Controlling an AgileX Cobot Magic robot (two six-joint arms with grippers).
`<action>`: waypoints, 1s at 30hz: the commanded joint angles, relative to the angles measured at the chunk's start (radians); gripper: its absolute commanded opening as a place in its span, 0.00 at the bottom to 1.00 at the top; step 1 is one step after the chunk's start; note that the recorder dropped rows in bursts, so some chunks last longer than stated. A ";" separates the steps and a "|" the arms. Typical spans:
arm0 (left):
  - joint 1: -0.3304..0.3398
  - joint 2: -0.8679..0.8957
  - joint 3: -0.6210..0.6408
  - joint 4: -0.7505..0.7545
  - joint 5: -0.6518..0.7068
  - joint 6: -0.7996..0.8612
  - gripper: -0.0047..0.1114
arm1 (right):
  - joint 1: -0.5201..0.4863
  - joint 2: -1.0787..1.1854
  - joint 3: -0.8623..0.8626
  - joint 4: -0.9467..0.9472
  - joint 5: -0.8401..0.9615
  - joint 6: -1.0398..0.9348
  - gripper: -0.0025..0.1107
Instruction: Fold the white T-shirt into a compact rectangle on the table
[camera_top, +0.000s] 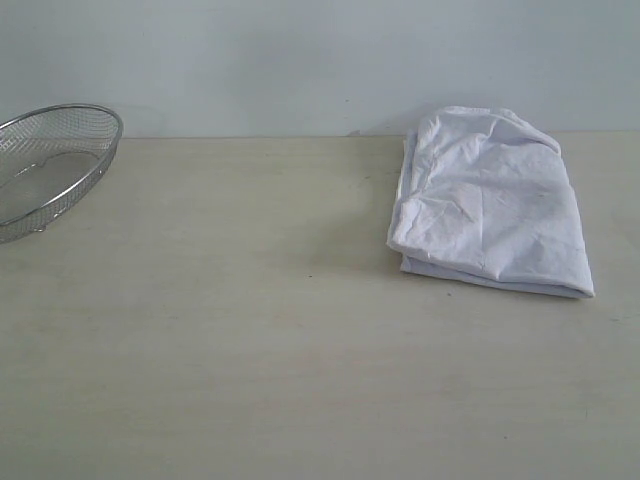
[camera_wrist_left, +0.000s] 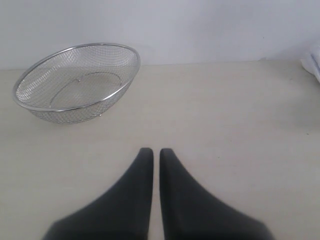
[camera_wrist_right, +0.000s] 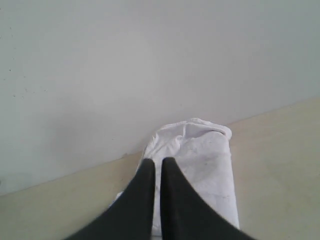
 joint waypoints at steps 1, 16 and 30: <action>0.003 -0.002 0.003 -0.004 -0.002 -0.011 0.08 | -0.007 -0.006 0.004 -0.376 0.049 0.361 0.02; 0.003 -0.002 0.003 -0.004 -0.002 -0.011 0.08 | -0.007 -0.006 0.004 -1.207 0.319 1.072 0.02; 0.003 -0.002 0.003 -0.004 -0.002 -0.011 0.08 | -0.007 -0.006 0.004 -1.216 0.317 1.070 0.02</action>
